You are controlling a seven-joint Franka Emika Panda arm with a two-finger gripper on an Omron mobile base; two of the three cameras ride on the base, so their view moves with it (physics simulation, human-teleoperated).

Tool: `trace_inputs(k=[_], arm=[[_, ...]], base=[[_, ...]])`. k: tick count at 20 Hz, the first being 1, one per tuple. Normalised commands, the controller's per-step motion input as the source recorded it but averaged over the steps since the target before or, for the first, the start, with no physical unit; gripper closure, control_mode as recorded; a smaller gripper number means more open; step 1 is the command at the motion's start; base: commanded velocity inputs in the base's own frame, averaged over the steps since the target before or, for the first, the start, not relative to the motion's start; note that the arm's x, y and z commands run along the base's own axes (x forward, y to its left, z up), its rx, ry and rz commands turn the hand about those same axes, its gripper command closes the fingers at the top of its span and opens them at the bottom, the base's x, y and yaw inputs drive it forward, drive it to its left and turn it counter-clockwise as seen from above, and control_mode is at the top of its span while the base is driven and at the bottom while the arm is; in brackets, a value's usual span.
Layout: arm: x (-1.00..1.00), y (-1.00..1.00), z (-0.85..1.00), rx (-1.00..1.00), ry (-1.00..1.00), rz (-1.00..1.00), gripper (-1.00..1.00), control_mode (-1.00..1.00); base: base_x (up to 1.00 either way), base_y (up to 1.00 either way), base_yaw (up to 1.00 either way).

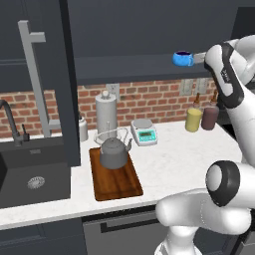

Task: Pick the kettle from the counter and place it on the tray. Then pick the mug from the cabinet and place it on the tray. Then close the cabinet doors.

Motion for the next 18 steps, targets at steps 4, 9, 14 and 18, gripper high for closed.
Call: trace_inputs(k=[4,9,14,18], arm=[[0.34,-0.17,-0.04,0.0,0.03,0.06,-1.0,-1.0],[0.28,-0.01,-0.1,0.0,0.05,0.03,-1.0,-1.0],[0.24,0.22,-0.08,0.0,0.08,0.0,-1.0,-1.0],[0.13,0.19,-0.08,0.0,0.04,0.0,-1.0,-1.0]], base=[[0.0,0.0,0.0],[0.0,0.0,0.0],[0.0,0.0,0.0],[0.0,0.0,0.0]])
